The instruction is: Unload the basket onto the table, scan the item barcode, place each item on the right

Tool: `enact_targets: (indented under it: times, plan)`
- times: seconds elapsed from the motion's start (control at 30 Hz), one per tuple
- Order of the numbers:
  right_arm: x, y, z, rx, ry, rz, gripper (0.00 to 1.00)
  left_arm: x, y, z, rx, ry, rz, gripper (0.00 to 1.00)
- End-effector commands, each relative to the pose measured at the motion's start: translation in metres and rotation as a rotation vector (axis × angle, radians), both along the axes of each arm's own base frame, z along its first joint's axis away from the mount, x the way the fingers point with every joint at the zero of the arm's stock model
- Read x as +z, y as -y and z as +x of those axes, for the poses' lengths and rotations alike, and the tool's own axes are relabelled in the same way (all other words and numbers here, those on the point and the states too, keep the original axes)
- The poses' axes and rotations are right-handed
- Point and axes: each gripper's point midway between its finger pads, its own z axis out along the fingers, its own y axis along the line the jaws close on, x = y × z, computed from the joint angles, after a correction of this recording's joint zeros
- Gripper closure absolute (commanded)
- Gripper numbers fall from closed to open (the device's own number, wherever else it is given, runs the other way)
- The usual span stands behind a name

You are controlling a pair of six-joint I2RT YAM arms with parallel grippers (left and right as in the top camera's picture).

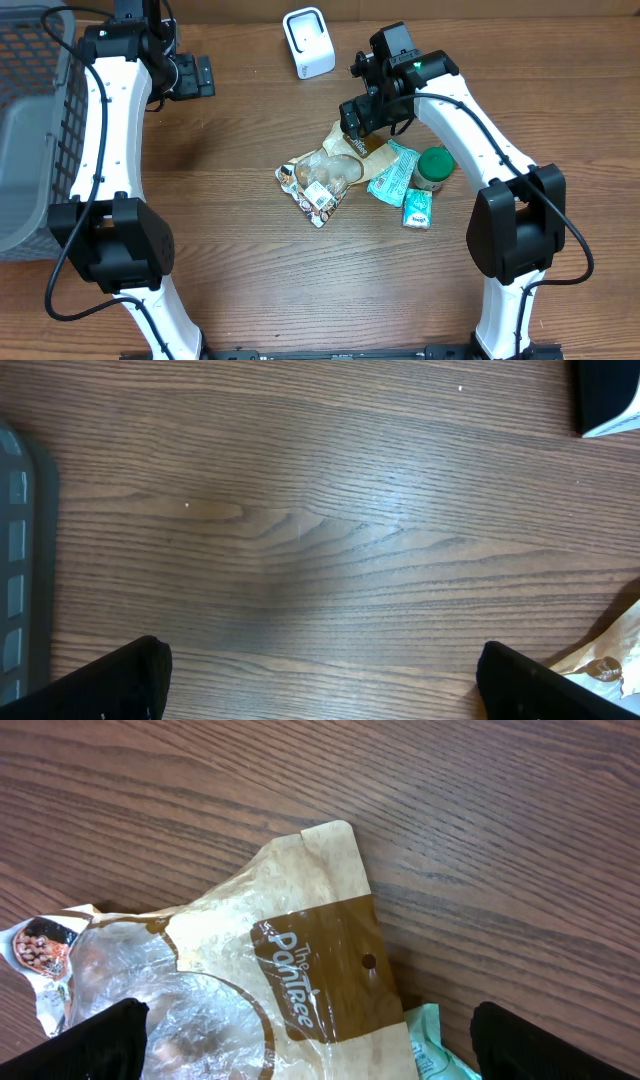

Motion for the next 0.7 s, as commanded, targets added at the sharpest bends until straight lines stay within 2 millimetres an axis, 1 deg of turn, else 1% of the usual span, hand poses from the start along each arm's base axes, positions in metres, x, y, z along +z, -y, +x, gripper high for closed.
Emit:
enact_targets:
  times: [0.0,0.07,0.1,0.13,0.2,0.27,0.3,0.37,0.4,0.47,0.5,0.57,0.6,0.63,0.67]
  plan:
    - [0.069,-0.003,-0.005,0.012,0.145,0.046,0.00,0.009,0.001,0.001,-0.002,0.022,0.007,0.00]
    - [0.108,-0.005,-0.014,0.022,0.223,0.077,0.00,0.009,0.001,0.001,-0.002,0.022,0.007,0.00]
    - [0.136,-0.005,-0.021,0.029,0.280,0.099,0.00,0.009,0.001,0.001,-0.002,0.022,0.007,0.00]
    - [0.151,-0.005,-0.027,0.032,0.313,0.112,0.00,0.009,0.001,0.001,-0.002,0.022,0.007,0.01]
    - [0.194,-0.002,-0.043,0.039,0.404,0.149,0.00,0.009,0.001,0.001,-0.002,0.022,0.007,0.00]
    - [0.235,0.006,-0.062,0.038,0.495,0.184,0.00,0.009,0.001,0.001,-0.001,0.022,0.007,0.00]
    - [0.252,0.011,-0.070,0.034,0.535,0.199,0.00,0.009,0.001,0.001,-0.002,0.022,0.007,0.01]
    - [0.292,0.026,-0.094,0.021,0.635,0.232,0.00,0.009,0.001,0.001,-0.002,0.022,0.007,0.00]
    - [0.305,0.032,-0.102,0.016,0.667,0.242,0.00,0.009,0.001,0.001,-0.002,0.022,0.007,0.00]
    - [0.339,0.048,-0.130,0.000,0.762,0.271,0.00,0.009,0.001,0.001,-0.002,0.022,0.007,0.00]
    - [0.352,0.054,-0.142,-0.004,0.799,0.282,0.00,0.009,0.001,0.001,-0.001,0.022,0.007,0.01]
    - [0.380,0.071,-0.175,-0.012,0.899,0.293,0.00,0.009,0.001,0.001,-0.001,0.022,0.007,0.00]
    - [0.390,0.079,-0.189,-0.021,0.937,0.298,0.00,0.009,0.001,0.001,-0.001,0.022,0.007,0.01]
    - [0.398,0.087,-0.209,-0.029,0.972,0.306,0.00,0.009,0.001,0.001,-0.002,0.022,0.007,0.01]
    - [0.401,0.097,-0.227,-0.043,0.997,0.304,0.00,0.009,0.001,0.001,-0.001,0.022,0.007,0.00]
